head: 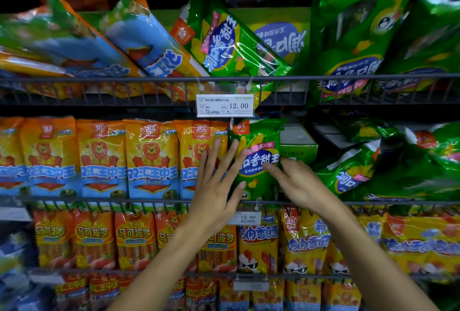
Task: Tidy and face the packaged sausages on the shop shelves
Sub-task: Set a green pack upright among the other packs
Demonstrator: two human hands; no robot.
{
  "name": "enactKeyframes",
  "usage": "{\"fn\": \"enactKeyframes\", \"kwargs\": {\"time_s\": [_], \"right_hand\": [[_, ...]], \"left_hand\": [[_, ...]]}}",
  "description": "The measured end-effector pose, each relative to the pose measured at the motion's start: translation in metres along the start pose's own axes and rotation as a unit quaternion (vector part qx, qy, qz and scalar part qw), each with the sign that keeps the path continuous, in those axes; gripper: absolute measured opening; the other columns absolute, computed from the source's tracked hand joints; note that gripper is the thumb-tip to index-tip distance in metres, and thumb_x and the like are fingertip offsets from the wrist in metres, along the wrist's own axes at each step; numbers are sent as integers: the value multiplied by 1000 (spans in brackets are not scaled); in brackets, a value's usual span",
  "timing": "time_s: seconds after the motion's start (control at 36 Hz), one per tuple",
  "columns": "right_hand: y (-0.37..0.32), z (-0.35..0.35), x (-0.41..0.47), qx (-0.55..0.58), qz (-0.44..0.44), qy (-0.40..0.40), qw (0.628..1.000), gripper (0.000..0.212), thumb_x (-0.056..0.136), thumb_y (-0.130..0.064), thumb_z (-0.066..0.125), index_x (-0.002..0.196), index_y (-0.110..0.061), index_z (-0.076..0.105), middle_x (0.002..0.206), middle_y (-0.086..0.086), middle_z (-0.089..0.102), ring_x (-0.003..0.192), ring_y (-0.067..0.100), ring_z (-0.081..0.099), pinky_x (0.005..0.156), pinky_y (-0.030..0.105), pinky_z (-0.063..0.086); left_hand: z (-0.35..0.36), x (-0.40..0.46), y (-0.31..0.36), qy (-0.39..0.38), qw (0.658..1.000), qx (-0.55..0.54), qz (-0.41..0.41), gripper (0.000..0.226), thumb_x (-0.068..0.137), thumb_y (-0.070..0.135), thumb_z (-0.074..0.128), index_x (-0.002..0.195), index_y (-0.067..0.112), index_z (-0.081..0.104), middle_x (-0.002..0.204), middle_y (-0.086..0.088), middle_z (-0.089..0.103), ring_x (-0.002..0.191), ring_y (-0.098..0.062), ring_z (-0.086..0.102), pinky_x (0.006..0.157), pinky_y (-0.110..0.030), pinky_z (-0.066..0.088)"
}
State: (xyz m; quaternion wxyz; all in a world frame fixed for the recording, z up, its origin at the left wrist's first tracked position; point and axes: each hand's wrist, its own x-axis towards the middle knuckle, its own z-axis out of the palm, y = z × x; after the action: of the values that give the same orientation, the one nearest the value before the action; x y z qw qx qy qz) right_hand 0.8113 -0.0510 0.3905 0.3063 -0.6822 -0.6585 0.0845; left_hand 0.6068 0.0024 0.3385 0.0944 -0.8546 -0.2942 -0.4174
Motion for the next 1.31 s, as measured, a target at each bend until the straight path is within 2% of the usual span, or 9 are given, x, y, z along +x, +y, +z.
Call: {"fn": "enactKeyframes", "kwargs": {"time_s": [0.25, 0.42, 0.5, 0.58, 0.72, 0.86, 1.11, 1.19, 1.31], "right_hand": [[-12, 0, -10, -127, 1, -76, 989, 50, 109, -52, 27, 78, -15, 43, 76, 7, 50, 82, 31, 59, 85, 46, 49], [-10, 8, -29, -137, -11, 155, 978, 57, 96, -63, 54, 133, -20, 51, 119, 4, 66, 111, 25, 63, 80, 35, 51], [-10, 13, -36, -56, -121, 278, 951, 71, 95, -49, 63, 154, -20, 38, 153, 0, 45, 142, 15, 41, 108, 30, 43], [-10, 26, -32, -92, -200, 236, 946, 69, 102, -40, 56, 161, -20, 27, 169, -2, 21, 157, 16, 15, 124, 40, 28], [-1, 43, -14, -146, -172, 166, 960, 69, 107, -57, 28, 164, -28, 4, 171, -10, -12, 158, 19, -12, 125, 42, 11], [-4, 42, -17, -142, -154, 148, 966, 73, 106, -60, 33, 164, -30, -2, 170, -13, -17, 157, 17, -19, 126, 43, 7], [16, 25, -69, -15, -153, 235, 960, 54, 102, -30, 63, 152, -23, 46, 161, -13, 37, 155, 7, 21, 126, 28, 20], [37, 15, -92, 41, -95, 284, 953, 46, 101, -28, 63, 146, -24, 53, 151, -17, 47, 147, 4, 35, 121, 24, 29], [65, 4, -117, 101, -4, 312, 945, 45, 100, -35, 61, 144, -34, 52, 147, -28, 46, 141, -3, 39, 115, 24, 35]], "left_hand": [[10, -13, -5, -45, 996, 72, -30, 66, 109, 43, 39, 165, 28, 8, 173, 2, 0, 159, -31, -8, 126, -60, 5], [-4, -8, 4, -4, 998, 54, -19, 66, 105, 40, 51, 163, 26, 23, 173, 2, 4, 159, -32, -7, 127, -56, -3], [-8, -1, 7, -8, 998, 54, 2, 67, 106, 40, 48, 164, 23, 19, 173, 0, 3, 159, -30, -5, 128, -53, 0], [1, 6, 1, -49, 994, 94, -9, 68, 109, 46, 37, 165, 23, 7, 173, -2, -5, 159, -28, -8, 128, -56, 5], [10, 15, -9, -78, 986, 143, -30, 68, 109, 53, 26, 165, 25, 0, 173, -1, -11, 159, -29, -12, 127, -57, 3], [5, 14, -8, -81, 988, 126, -21, 68, 108, 50, 30, 165, 27, 1, 173, -1, -10, 158, -32, -13, 126, -60, 3], [2, -21, 8, -73, 995, 21, -59, 68, 103, 54, 38, 163, 29, 22, 173, 3, 1, 159, -28, -8, 127, -55, 5], [3, -20, 29, -59, 997, -35, -30, 61, 103, 51, 41, 158, 27, 36, 169, 9, 18, 158, -18, 9, 126, -46, 17], [5, -3, 73, -91, 989, -119, -13, 62, 103, 57, 40, 160, 44, 20, 160, 33, 15, 149, 9, 13, 119, -19, 15]]}}
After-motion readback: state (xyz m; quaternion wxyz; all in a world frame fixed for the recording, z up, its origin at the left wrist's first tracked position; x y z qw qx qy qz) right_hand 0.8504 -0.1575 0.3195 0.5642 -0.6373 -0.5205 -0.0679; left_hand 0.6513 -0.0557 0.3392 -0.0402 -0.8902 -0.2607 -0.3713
